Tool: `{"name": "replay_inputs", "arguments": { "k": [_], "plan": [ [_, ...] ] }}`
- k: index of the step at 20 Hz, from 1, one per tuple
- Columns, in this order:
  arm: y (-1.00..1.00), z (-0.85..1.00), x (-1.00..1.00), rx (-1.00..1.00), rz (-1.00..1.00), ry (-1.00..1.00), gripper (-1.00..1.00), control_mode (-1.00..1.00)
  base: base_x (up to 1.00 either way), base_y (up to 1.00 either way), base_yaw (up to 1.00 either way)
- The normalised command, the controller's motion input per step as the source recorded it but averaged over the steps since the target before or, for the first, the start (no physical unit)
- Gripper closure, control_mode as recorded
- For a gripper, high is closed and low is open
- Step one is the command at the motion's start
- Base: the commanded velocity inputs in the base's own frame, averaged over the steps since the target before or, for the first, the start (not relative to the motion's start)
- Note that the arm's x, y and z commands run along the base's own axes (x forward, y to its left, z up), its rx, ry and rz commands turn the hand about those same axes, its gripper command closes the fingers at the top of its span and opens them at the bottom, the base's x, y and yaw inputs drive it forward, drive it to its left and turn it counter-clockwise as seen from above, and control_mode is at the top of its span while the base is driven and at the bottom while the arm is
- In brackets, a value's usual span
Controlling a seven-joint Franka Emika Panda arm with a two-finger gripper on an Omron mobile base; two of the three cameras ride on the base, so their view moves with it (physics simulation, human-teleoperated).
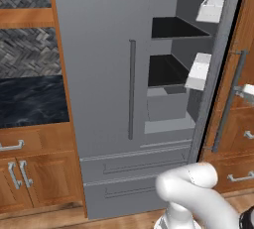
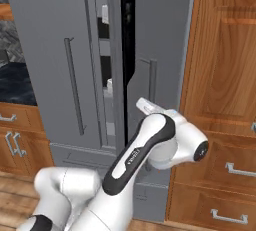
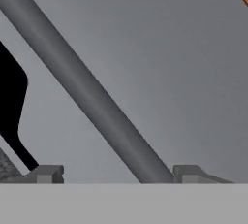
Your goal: Place the sweet potato in the correct fridge rack based on whether it is a fruit or vegetable. Finally, close the fridge door.
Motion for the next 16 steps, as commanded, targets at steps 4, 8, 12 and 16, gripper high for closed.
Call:
{"name": "replay_inputs", "arguments": {
  "k": [4,8,12,16],
  "plan": [
    [0.81,0.22,0.84,0.0,-0.28,0.0,-1.0,-1.0,0.0,0.0,0.0],
    [0.39,0.35,0.94,0.0,-0.24,0.0,-1.0,-1.0,0.0,0.0,0.0],
    [0.11,0.41,0.88,0.0,-0.21,0.0,-1.0,-1.0,0.0,0.0,0.0],
    [0.0,0.44,0.86,0.0,-0.18,0.03,-1.0,-1.0,0.0,0.0,0.0]
  ]
}}
